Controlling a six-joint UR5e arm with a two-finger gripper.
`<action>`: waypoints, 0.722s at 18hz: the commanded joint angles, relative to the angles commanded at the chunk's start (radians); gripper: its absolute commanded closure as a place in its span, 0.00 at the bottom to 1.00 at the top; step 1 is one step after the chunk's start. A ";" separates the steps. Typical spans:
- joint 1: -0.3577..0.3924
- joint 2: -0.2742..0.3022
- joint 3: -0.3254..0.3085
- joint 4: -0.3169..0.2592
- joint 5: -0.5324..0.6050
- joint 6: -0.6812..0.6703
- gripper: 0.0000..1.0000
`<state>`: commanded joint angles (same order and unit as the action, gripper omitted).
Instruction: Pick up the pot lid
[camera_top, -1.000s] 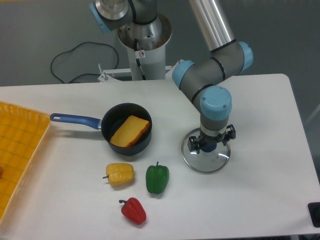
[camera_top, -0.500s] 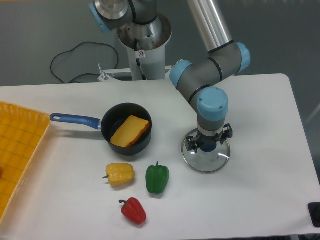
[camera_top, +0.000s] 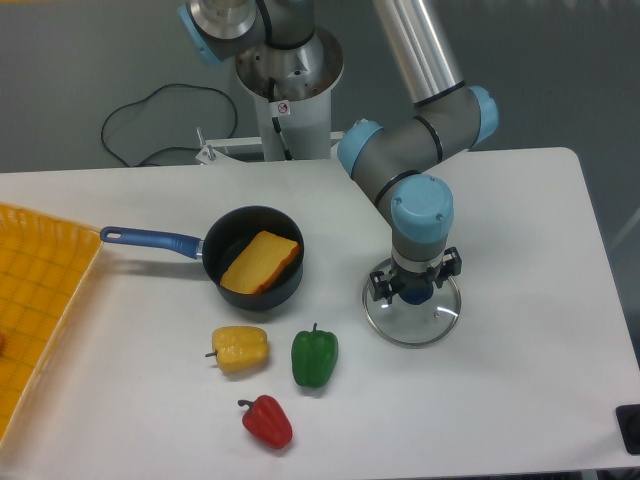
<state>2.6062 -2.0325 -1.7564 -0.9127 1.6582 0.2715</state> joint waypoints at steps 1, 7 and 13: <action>0.000 -0.002 0.000 0.000 0.006 0.000 0.19; -0.006 -0.006 0.008 0.002 0.017 0.002 0.34; -0.006 -0.009 0.017 0.000 0.017 0.002 0.52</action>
<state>2.6001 -2.0417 -1.7396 -0.9127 1.6751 0.2730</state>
